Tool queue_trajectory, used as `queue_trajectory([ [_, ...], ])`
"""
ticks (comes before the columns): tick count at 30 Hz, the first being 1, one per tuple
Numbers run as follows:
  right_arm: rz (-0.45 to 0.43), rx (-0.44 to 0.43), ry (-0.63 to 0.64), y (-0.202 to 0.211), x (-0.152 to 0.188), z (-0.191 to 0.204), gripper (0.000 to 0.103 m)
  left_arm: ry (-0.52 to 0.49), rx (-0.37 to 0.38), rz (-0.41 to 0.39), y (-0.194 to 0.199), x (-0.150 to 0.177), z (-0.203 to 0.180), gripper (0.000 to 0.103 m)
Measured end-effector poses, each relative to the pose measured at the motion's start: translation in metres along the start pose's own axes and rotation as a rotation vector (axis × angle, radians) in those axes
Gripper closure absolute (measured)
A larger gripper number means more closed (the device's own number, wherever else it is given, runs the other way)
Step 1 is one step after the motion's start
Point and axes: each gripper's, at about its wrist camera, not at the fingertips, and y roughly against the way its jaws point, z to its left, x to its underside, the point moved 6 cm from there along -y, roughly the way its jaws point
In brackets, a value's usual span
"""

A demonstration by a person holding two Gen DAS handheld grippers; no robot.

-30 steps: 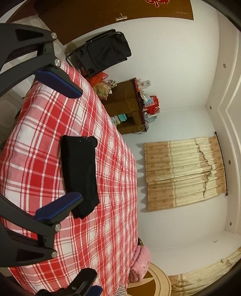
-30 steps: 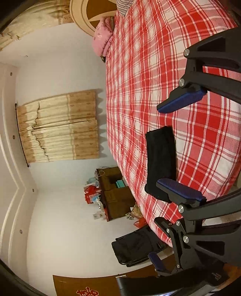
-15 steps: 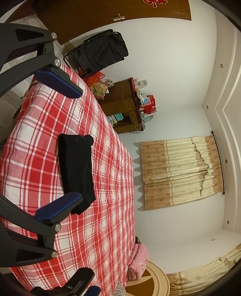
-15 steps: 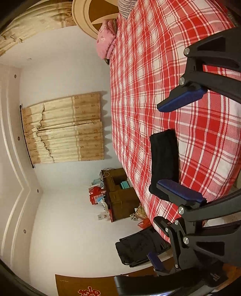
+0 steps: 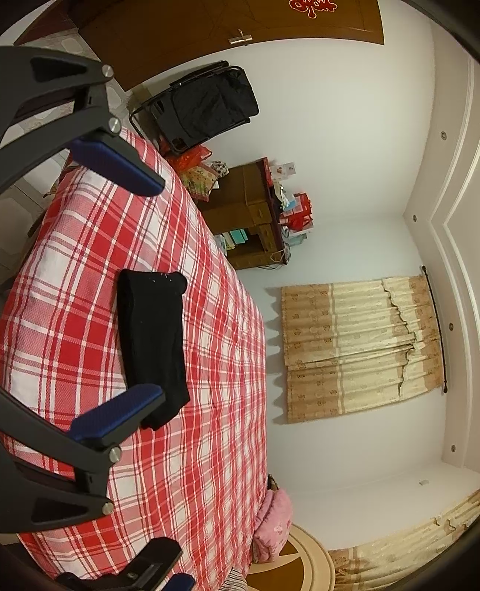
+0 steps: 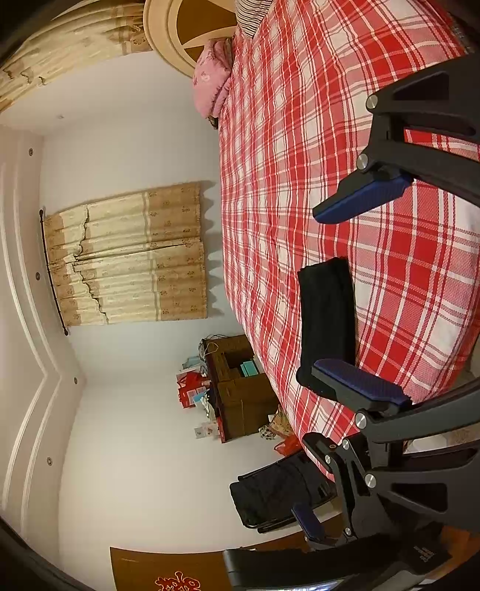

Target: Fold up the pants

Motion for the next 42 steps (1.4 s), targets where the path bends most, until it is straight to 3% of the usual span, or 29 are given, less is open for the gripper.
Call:
queue_trajectory([
  [42,0.003,0.002,0.007,0.0026,0.0002,0.0015,0.025,0.02,0.008,0.027,-0.0063,0.0011,0.0069,0.0],
])
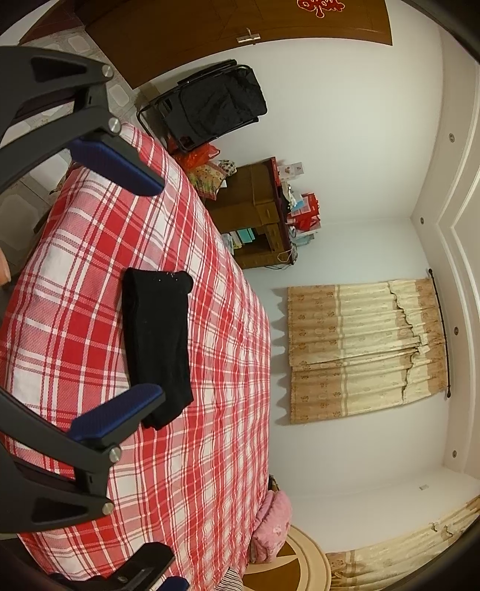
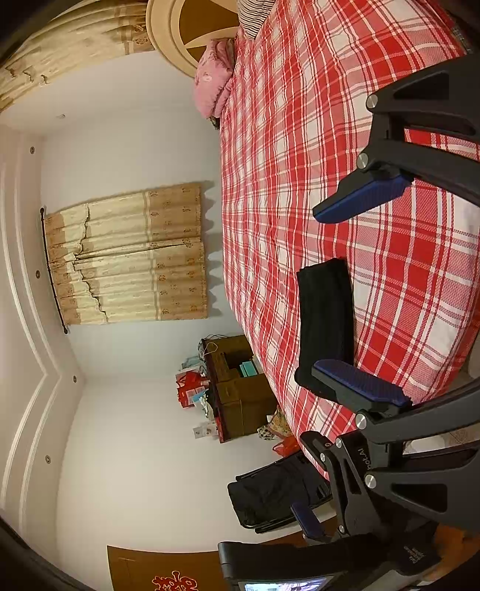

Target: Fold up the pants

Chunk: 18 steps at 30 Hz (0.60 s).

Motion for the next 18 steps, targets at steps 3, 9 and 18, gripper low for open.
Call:
queue_trajectory([
  [3,0.002,0.002,0.001,0.0,0.001,-0.001,0.025,-0.004,-0.006,-0.003,-0.001,0.0,0.0,0.0],
  [9,0.012,0.003,0.005,-0.002,0.003,-0.002,0.025,0.005,-0.025,0.018,-0.005,0.002,0.001,0.0],
  [18,0.021,0.001,0.005,-0.004,0.006,-0.002,0.025,0.056,0.021,0.064,-0.011,0.007,0.005,0.0],
])
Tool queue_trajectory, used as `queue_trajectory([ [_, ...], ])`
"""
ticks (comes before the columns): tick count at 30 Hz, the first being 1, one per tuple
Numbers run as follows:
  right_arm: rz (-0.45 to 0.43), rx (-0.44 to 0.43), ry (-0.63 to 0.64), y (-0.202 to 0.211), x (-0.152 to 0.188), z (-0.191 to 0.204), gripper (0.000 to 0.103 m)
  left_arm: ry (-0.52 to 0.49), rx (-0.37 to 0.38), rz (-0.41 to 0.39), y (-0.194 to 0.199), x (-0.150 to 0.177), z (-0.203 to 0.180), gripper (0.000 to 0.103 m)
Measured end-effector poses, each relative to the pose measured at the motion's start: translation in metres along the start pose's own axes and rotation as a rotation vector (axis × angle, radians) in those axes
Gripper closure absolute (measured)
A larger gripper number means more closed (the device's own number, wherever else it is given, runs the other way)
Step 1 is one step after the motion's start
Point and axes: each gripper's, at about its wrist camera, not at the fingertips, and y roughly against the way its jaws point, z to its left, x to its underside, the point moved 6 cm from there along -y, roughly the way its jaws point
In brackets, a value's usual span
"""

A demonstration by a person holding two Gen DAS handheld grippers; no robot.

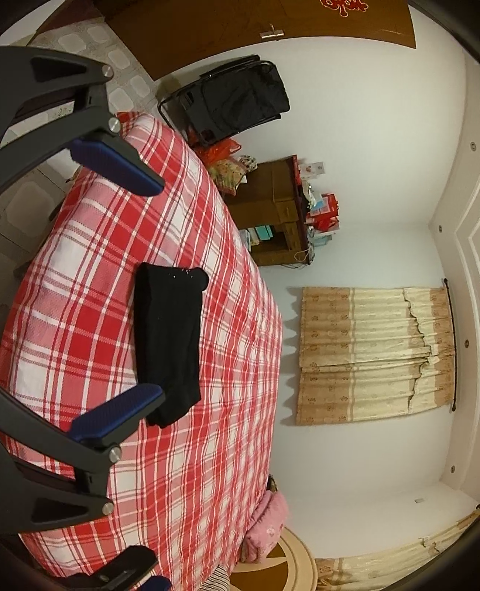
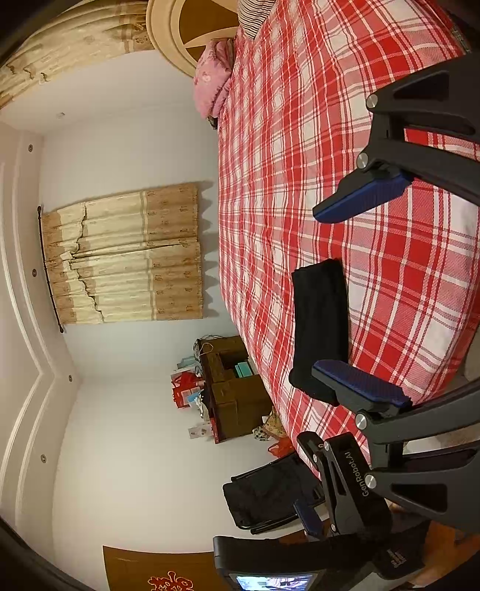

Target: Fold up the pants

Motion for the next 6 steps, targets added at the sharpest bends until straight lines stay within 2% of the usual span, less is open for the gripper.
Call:
queue_trajectory([
  [6,0.007,0.0,-0.009,-0.0005,0.0019,-0.0027,0.025,-0.01,-0.012,-0.002,0.0006,0.0005,-0.0019,0.0],
])
